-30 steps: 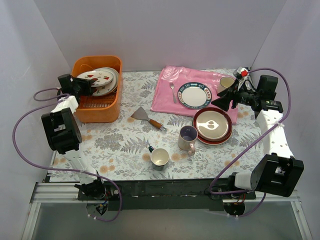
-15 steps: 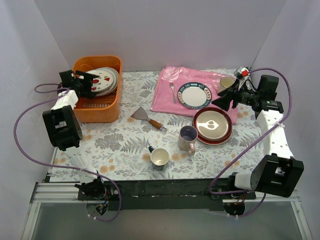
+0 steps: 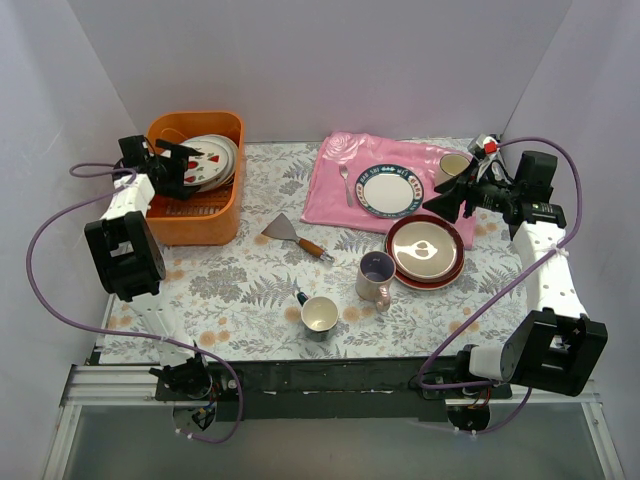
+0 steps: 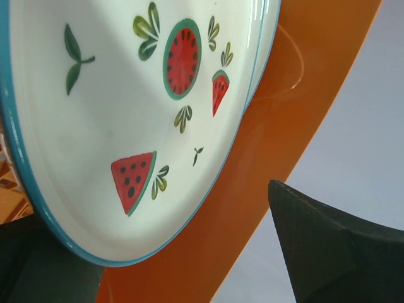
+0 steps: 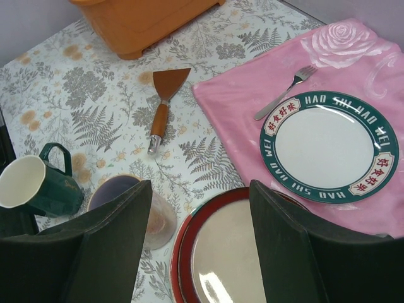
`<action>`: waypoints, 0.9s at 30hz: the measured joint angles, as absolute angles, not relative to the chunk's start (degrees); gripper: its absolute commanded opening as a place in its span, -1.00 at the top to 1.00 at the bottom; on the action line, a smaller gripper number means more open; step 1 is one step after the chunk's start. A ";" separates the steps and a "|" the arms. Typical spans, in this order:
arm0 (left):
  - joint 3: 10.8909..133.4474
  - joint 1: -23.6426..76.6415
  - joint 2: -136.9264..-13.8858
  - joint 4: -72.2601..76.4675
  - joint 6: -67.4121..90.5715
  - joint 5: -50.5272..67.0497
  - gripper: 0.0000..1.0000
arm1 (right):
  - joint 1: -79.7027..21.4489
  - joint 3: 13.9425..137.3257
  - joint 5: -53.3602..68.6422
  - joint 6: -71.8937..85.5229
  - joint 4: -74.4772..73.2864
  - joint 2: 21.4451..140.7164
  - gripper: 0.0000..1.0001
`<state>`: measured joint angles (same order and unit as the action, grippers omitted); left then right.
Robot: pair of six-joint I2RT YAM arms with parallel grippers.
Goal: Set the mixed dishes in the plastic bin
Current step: Place the plate in the plastic bin.
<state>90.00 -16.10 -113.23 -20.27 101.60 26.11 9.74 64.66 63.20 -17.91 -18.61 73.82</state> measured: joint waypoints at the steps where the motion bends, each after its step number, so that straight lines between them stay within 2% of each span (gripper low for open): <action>1: 90.13 -16.08 -113.23 -20.95 101.65 26.15 -0.96 | 9.74 64.64 63.20 -17.89 -18.48 73.82 -0.42; 16: 97.84 -15.53 -116.29 -36.80 100.79 24.51 -0.96 | 9.74 63.83 63.64 -17.02 -17.76 73.54 -0.42; 27: 110.21 -14.52 -122.87 -50.02 99.72 20.08 -0.96 | 9.74 63.02 63.88 -16.80 -17.54 72.71 -0.42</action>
<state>110.21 -14.52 -122.87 -50.02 99.72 20.08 9.74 63.02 63.88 -16.80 -17.54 72.71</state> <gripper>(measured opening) 0.982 0.709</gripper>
